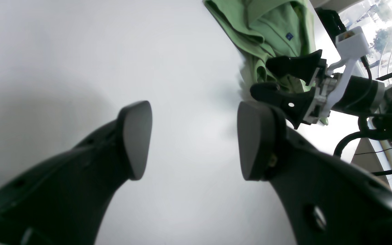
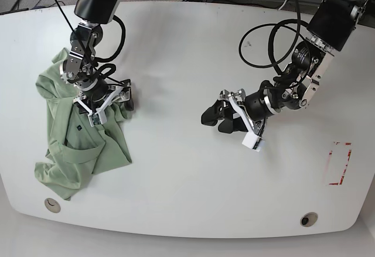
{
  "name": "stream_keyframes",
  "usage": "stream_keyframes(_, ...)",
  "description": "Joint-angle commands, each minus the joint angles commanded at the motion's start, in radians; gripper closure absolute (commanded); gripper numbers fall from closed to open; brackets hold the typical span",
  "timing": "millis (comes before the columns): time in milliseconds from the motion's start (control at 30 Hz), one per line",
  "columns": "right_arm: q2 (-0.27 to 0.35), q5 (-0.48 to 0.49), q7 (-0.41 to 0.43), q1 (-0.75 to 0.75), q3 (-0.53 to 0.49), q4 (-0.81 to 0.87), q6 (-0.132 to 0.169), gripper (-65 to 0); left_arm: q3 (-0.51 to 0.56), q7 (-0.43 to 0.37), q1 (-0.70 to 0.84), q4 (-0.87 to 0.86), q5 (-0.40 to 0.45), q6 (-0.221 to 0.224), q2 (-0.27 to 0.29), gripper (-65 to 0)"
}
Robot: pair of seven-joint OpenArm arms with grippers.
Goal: Layout the t-shirt on the table in an organized manner, then fold the t-shirt properly
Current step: 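Grasp the shirt collar area with the right gripper and lift it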
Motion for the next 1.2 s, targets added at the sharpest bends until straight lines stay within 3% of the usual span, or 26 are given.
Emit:
stream_keyframes(233, -0.031, -0.003, -0.002, -0.002, -0.003, 0.005, 0.000, -1.3, 0.000, 0.000, 0.000, 0.000, 0.000, 0.000, -0.011, -37.4)
stream_keyframes(267, -0.038, -0.006, -0.005, -0.003, -0.005, 0.008, 0.000, 0.0, 0.000, 0.000, 0.002, 0.002, 0.000, 0.000, -0.023, -37.4)
stream_keyframes(367, -0.057, -0.008, -0.006, -0.009, -0.023, 0.031, 0.000, -1.9, -0.002, 0.000, 0.017, 0.026, 0.000, 0.000, -0.046, -37.4)
stream_keyframes(500, -0.092, -0.008, -0.008, -0.052, -0.140, 0.083, 0.000, 0.0, -0.057, 0.000, 0.060, 0.083, 0.000, -0.002, -0.087, -37.4)
stream_keyframes(800, -0.196, -0.009, -0.029, -0.103, -0.342, 0.150, 0.000, 0.0, -0.316, 0.000, 0.213, 0.221, 0.000, -0.003, -0.172, -37.4)
stream_keyframes(967, -0.232, 0.002, -0.041, -0.103, -0.488, 0.149, 0.000, 0.0, -0.520, 0.000, 0.324, 0.290, 0.000, -0.003, -0.221, -37.4)
stream_keyframes(1200, -0.236, 0.029, -0.041, -0.086, -0.658, 0.147, -0.065, -0.2, -0.732, 0.000, 0.420, 0.299, 0.000, -0.005, -0.227, -37.4)
